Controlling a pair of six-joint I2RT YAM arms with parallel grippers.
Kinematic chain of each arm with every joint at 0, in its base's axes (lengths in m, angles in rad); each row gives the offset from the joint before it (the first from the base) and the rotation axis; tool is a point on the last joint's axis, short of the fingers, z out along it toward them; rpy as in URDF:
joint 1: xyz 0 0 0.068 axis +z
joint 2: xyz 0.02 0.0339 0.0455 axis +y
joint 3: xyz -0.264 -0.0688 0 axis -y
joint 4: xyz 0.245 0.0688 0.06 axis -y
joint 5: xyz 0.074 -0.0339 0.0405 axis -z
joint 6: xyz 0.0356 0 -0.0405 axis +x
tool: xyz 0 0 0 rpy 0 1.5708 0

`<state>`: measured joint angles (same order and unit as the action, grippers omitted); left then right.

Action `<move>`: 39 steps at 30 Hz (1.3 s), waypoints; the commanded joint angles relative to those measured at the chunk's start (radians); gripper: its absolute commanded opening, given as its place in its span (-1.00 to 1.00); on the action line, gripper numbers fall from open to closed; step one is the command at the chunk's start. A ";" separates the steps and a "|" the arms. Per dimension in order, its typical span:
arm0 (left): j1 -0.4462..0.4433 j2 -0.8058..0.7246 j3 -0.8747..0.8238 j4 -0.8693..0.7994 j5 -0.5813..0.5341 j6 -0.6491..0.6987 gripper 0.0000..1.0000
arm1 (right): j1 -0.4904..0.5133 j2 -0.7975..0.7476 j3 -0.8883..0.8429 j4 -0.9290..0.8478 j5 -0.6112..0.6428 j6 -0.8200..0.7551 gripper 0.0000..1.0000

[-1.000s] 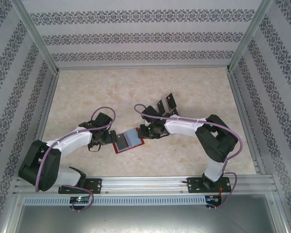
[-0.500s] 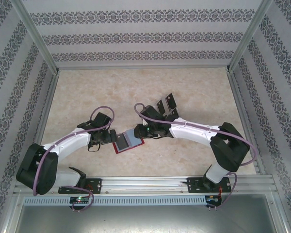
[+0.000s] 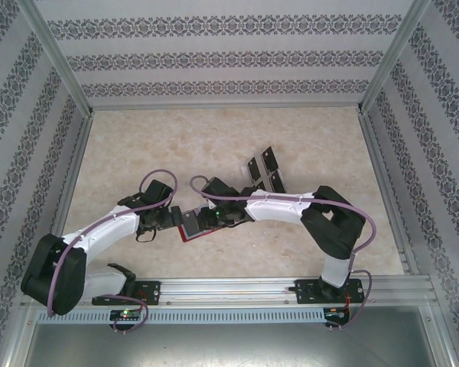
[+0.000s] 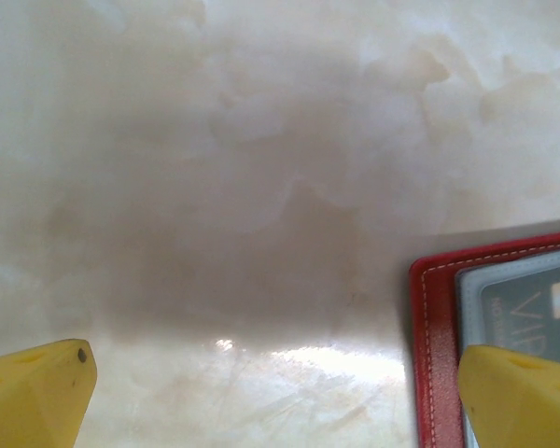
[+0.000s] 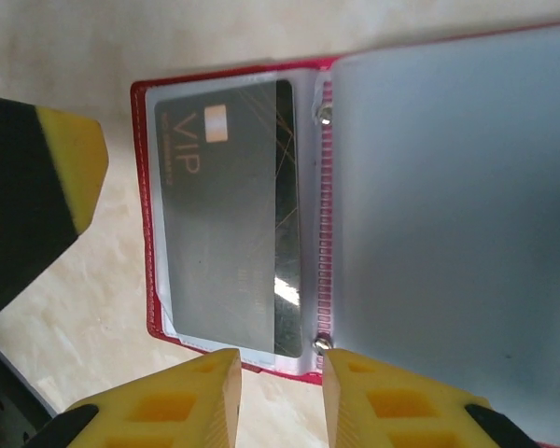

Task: Put the credit cards into the card holder
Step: Flip over the card slot in the card holder.

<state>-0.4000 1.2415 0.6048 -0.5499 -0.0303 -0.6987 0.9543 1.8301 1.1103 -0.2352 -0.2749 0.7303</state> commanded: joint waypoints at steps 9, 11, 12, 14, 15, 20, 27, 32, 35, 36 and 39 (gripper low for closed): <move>-0.008 0.021 -0.035 -0.028 -0.011 -0.026 1.00 | 0.015 0.056 0.018 0.052 -0.036 0.026 -0.36; -0.009 0.025 -0.039 -0.019 -0.011 -0.029 1.00 | 0.015 0.059 0.018 0.058 -0.043 0.027 -0.36; -0.009 0.027 -0.039 -0.015 -0.011 -0.030 1.00 | 0.015 0.060 0.017 0.059 -0.046 0.027 -0.36; -0.008 0.034 -0.040 -0.010 -0.010 -0.029 1.00 | 0.018 0.061 0.020 0.060 -0.047 0.027 -0.36; -0.008 0.039 -0.040 -0.009 -0.007 -0.028 1.00 | 0.017 0.064 0.020 0.059 -0.049 0.026 -0.36; -0.009 0.046 -0.041 0.001 -0.003 -0.030 1.00 | 0.021 0.069 0.018 0.061 -0.047 0.030 -0.36; -0.009 0.047 -0.042 0.008 -0.001 -0.026 1.00 | -0.004 0.026 0.000 0.048 -0.019 0.016 -0.36; -0.009 0.049 -0.043 0.013 0.001 -0.023 1.00 | -0.071 -0.009 -0.017 0.034 -0.001 -0.009 -0.35; -0.010 0.050 -0.043 0.016 0.001 -0.024 1.00 | -0.096 -0.004 -0.001 0.016 0.009 -0.029 -0.35; -0.008 0.050 -0.041 0.018 0.001 -0.024 1.00 | -0.101 0.000 0.003 0.015 0.011 -0.033 -0.35; -0.009 0.055 -0.039 0.021 0.004 -0.024 1.00 | -0.114 0.020 0.014 0.000 0.021 -0.046 -0.35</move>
<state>-0.4000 1.2789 0.5751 -0.5564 -0.0311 -0.7124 0.8410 1.8465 1.1023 -0.2012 -0.2779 0.7212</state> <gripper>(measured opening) 0.999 0.324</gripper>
